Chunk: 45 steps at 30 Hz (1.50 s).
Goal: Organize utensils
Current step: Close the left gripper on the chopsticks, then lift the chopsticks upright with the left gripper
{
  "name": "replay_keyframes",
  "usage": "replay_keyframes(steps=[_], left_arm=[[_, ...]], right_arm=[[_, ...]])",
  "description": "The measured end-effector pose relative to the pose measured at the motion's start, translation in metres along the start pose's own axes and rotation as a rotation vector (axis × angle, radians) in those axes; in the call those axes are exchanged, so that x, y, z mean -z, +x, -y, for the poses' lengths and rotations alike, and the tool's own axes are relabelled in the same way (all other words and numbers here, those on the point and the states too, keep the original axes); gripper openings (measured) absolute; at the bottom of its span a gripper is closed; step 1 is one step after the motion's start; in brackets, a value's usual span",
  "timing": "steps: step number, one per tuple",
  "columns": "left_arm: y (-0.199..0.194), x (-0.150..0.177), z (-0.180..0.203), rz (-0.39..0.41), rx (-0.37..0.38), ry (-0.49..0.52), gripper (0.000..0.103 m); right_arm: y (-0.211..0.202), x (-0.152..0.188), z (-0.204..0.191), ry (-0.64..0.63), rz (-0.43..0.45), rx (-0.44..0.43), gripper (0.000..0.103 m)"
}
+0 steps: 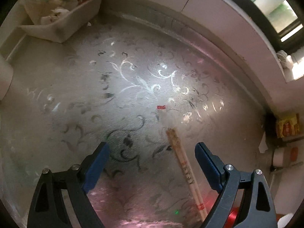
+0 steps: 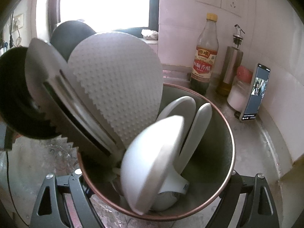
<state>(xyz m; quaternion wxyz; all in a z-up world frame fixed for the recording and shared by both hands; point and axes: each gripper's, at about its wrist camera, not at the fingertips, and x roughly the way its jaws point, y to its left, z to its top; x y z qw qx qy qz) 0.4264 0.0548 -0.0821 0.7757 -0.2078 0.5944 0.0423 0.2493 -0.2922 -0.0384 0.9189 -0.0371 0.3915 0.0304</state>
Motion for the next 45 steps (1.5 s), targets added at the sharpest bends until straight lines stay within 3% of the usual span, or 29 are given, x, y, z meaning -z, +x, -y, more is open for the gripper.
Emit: replay_keyframes(steps=[2,9,12,19,21,23,27,35,45], left_arm=[[0.005,-0.007,0.010,-0.020,-0.028,0.022,0.090],[0.019,-0.022,0.044,-0.097,-0.121,0.065,0.058],[0.025,-0.029,0.058,-0.138,-0.127,0.079,0.049],[0.036,-0.047,0.087,-0.196,-0.250,0.092,0.026],[0.039,-0.049,0.091,-0.204,-0.249,0.071,0.016],[0.040,-0.050,0.095,-0.204,-0.248,0.056,0.014],[0.029,-0.037,0.090,-0.159,-0.160,0.037,0.006],[0.010,-0.014,0.062,-0.069,0.029,-0.020,0.005],[-0.050,0.046,0.048,0.167,0.195,0.006,0.005]], right_arm=[[0.000,0.001,0.000,0.000,0.000,-0.003,0.091],[0.004,0.000,0.003,0.012,-0.004,-0.013,0.091],[0.006,0.000,0.004,0.020,-0.005,-0.020,0.091],[0.012,-0.002,0.007,0.042,-0.006,-0.039,0.092],[0.013,-0.002,0.008,0.048,-0.007,-0.045,0.092],[0.015,-0.003,0.009,0.056,-0.009,-0.051,0.092],[0.018,-0.003,0.011,0.065,-0.012,-0.061,0.092],[0.024,-0.007,0.012,0.067,-0.014,-0.072,0.092],[0.022,-0.005,0.009,0.056,-0.017,-0.068,0.092]])
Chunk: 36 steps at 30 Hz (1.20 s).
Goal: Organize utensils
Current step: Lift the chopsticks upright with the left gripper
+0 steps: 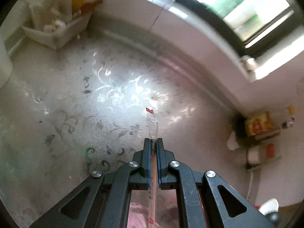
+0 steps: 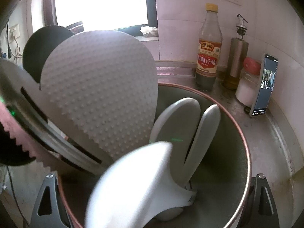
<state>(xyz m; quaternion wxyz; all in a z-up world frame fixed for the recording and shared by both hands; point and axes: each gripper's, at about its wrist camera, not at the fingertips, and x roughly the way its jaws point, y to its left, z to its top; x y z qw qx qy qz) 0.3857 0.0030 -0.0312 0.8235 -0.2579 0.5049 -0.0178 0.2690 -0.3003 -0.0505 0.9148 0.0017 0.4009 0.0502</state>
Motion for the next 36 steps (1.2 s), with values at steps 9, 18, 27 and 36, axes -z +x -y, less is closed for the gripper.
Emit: replay_keyframes(steps=[9,18,27,36], left_arm=[[-0.083,0.019,0.037,0.196,0.055,0.153,0.005],[-0.166,0.025,0.058,0.380,0.178,0.263,0.005],[-0.232,0.044,0.096,0.554,0.273,0.394,0.005],[-0.232,0.053,0.115,0.560,0.297,0.464,0.005]], right_arm=[[-0.005,0.004,-0.004,-0.015,0.000,0.007,0.092],[-0.009,0.004,-0.005,-0.028,0.008,0.016,0.092],[-0.013,0.004,-0.005,-0.033,0.015,0.016,0.092],[-0.014,0.004,-0.006,-0.033,0.017,0.015,0.092]])
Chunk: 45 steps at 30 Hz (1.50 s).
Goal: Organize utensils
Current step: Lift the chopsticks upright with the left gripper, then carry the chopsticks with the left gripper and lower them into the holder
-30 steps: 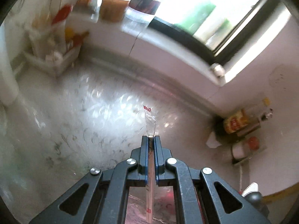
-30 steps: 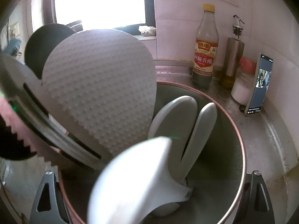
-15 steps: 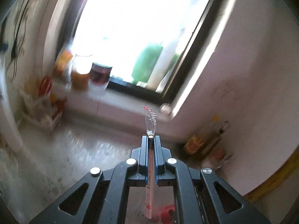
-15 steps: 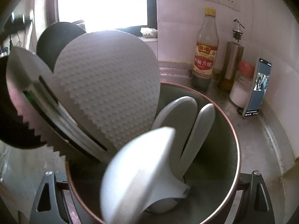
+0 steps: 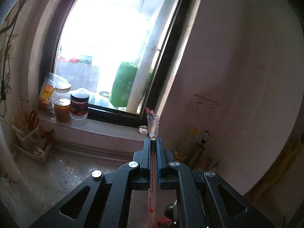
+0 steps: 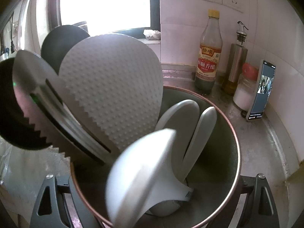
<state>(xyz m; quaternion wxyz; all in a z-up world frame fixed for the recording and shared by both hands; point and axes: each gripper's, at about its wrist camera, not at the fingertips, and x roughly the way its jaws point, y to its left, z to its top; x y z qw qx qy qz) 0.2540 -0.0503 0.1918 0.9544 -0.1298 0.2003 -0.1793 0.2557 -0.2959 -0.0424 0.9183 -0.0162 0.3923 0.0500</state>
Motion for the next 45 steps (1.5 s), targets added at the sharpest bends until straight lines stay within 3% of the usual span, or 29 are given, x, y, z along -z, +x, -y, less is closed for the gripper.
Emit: replay_keyframes(steps=[25,45], left_arm=[[0.017,-0.013,0.086,0.000,0.185,0.195,0.005],[0.056,0.022,0.081,-0.131,0.189,0.159,0.005]], right_arm=[[0.000,-0.002,0.000,-0.003,0.000,-0.007,0.092],[0.000,-0.003,0.002,-0.010,0.004,-0.014,0.092]])
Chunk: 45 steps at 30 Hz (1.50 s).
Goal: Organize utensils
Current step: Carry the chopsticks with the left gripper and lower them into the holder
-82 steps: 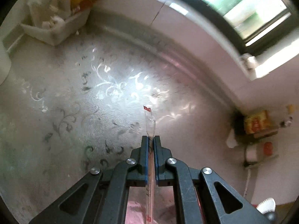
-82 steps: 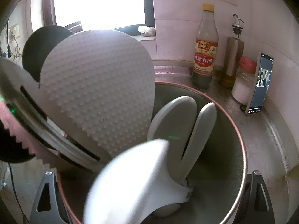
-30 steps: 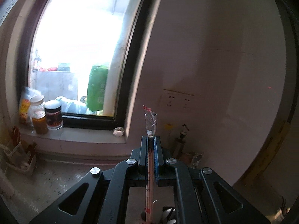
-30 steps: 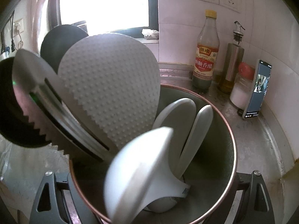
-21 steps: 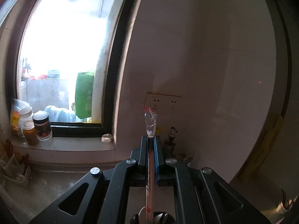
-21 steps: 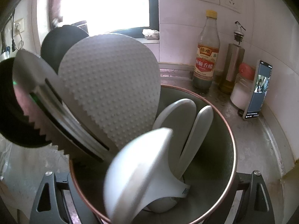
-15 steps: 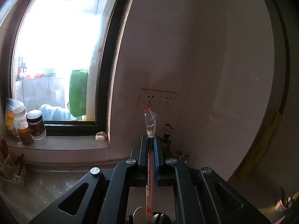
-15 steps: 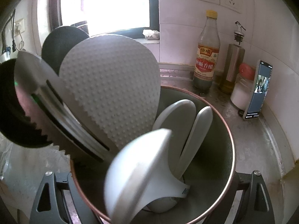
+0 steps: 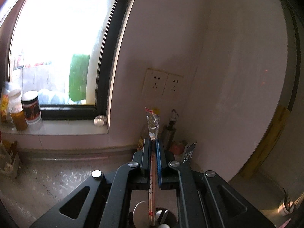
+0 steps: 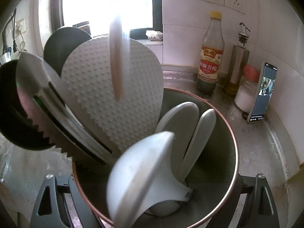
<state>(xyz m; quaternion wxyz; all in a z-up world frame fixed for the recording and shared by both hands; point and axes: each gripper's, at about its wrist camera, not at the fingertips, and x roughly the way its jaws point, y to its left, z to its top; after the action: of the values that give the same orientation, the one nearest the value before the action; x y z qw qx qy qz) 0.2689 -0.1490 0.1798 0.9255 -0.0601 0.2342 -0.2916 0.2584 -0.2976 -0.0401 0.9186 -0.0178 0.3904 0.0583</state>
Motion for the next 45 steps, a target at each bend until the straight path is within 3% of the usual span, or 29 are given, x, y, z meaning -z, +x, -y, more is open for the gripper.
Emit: replay_keyframes(steps=[5,14,20,33,45], left_arm=[[0.004,0.015,-0.006,-0.052,0.000,-0.029,0.005],[-0.010,0.024,-0.010,-0.053,-0.006,-0.032,0.005],[-0.027,0.024,-0.008,-0.023,-0.016,-0.008,0.005],[-0.006,0.013,-0.003,0.004,0.043,0.007,0.005],[0.014,0.055,-0.025,-0.216,0.038,-0.070,0.005]], right_arm=[[-0.001,0.000,0.000,-0.001,0.002,-0.001,0.092],[-0.002,0.000,-0.001,-0.003,0.003,0.000,0.092],[-0.003,0.000,0.000,-0.004,0.004,0.000,0.092],[-0.003,0.000,-0.001,-0.003,0.004,0.000,0.092],[-0.002,0.000,-0.003,-0.006,0.004,-0.001,0.092]])
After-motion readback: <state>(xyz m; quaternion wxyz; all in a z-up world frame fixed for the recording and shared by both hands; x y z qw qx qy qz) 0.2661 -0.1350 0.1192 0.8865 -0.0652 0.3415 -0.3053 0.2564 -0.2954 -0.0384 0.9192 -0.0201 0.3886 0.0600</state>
